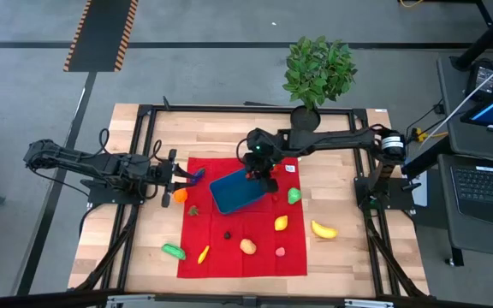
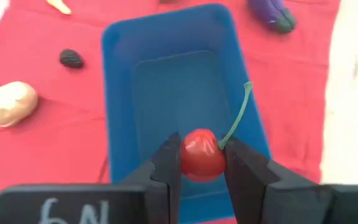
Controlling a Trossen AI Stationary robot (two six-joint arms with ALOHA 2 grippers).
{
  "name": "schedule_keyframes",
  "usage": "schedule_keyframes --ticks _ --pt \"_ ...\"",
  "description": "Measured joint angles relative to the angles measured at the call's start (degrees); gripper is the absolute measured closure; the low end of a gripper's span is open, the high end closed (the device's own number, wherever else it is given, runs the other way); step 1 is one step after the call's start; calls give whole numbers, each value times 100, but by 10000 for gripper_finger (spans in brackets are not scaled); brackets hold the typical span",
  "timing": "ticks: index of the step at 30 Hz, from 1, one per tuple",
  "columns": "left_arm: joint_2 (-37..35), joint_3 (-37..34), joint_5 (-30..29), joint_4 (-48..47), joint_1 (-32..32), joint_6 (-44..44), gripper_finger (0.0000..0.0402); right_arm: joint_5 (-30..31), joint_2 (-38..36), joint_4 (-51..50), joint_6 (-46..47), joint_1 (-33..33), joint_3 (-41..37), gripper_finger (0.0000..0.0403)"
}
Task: Pick and placing Produce into tupperware
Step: Put the cherry into the blue bin
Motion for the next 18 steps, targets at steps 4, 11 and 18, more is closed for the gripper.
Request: schedule_keyframes --ticks 4,11,18 --pt "0 0 -1 0 0 0 305 296 79 -65 -43 0 169 305" --pt "0 0 1 -41 -2 -6 305 300 120 -124 48 3 170 305" --pt "0 0 -1 -94 0 -114 305 300 139 -5 254 4 168 305"
